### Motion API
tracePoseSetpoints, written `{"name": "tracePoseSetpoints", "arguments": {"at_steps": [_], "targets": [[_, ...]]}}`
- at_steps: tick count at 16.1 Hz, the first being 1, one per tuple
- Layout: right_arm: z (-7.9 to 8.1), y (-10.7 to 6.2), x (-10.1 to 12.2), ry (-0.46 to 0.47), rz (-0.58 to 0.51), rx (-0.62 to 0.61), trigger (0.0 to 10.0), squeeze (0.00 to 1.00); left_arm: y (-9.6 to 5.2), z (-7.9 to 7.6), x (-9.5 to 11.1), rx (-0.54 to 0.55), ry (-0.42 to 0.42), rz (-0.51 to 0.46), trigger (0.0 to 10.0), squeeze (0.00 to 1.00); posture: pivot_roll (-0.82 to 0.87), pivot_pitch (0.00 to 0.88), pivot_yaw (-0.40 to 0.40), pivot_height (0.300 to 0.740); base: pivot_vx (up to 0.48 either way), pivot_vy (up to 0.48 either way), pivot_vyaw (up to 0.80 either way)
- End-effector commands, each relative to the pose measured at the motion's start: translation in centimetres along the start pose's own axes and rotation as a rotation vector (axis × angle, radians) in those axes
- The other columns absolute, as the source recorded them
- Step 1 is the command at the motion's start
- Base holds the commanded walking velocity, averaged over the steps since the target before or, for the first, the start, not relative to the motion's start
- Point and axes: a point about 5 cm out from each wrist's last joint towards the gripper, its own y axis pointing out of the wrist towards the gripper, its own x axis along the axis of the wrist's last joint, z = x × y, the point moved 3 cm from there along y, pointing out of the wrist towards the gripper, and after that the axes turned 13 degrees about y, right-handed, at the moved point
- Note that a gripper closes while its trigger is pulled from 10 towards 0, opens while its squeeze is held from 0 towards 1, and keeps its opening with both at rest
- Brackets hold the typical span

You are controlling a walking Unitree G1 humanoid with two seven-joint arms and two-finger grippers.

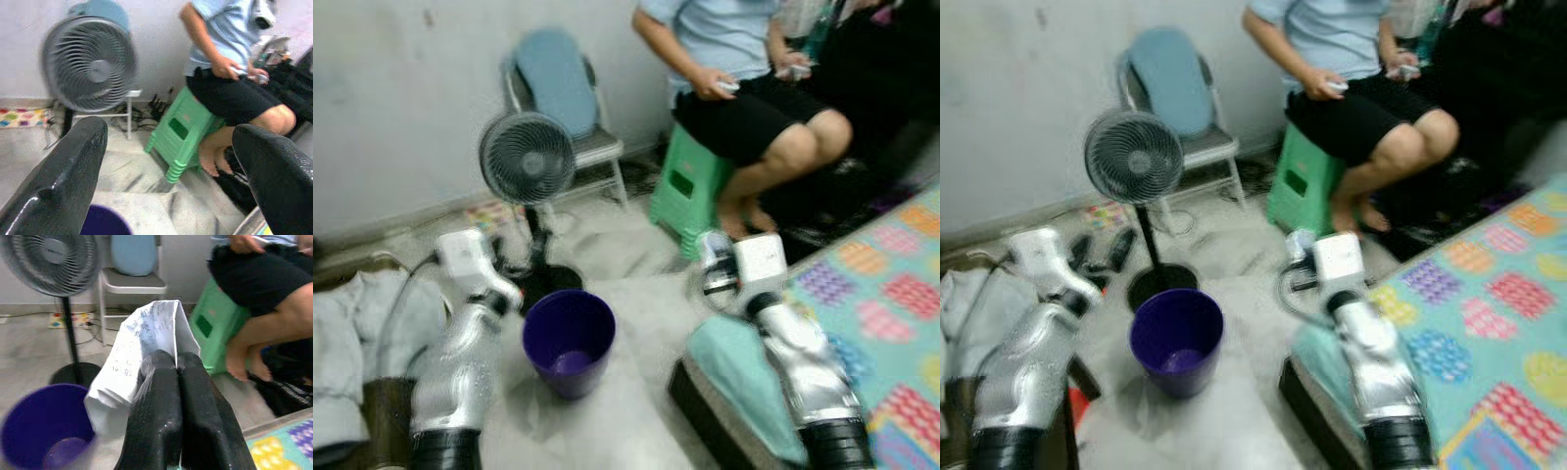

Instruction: Clean up the room

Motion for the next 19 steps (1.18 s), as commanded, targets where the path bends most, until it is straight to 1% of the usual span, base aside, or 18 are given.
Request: {"name": "tracePoseSetpoints", "arguments": {"at_steps": [1, 4, 6, 8, 19], "targets": [[-0.12, 0.16, 0.75, -0.010, -0.018, 0.005, 10.0, 0.00, 0.14, -0.31, 0.54, -0.021, 0.002, -0.026, 10.0, 0.00, -0.10, 0.000, -0.005, 0.740, 0.000, 0.000, 0.00], [-0.02, 0.16, 0.71, -0.019, -0.017, 0.012, 10.0, 0.00, 0.14, -0.45, 0.56, -0.034, 0.000, -0.030, 10.0, 0.00, -0.10, 0.000, -0.002, 0.740, 0.000, 0.000, 0.15], [0.01, 0.13, 0.70, -0.020, -0.018, 0.014, 10.0, 0.00, 0.11, -0.49, 0.56, -0.038, 0.000, -0.033, 10.0, 0.00, -0.10, 0.000, -0.002, 0.740, 0.000, 0.000, 0.68], [0.01, 0.11, 0.65, -0.018, -0.017, 0.015, 10.0, 0.00, 0.09, -0.53, 0.53, -0.044, 0.001, -0.034, 10.0, 0.00, -0.10, 0.000, -0.003, 0.740, 0.270, 0.000, 0.63], [-0.05, 0.19, 0.64, -0.018, -0.012, 0.014, 10.0, 0.00, 0.19, -0.52, 0.41, -0.048, -0.003, -0.034, 10.0, 0.00, -0.11, 0.000, -0.004, 0.740, 0.289, 0.000, 0.00]]}}
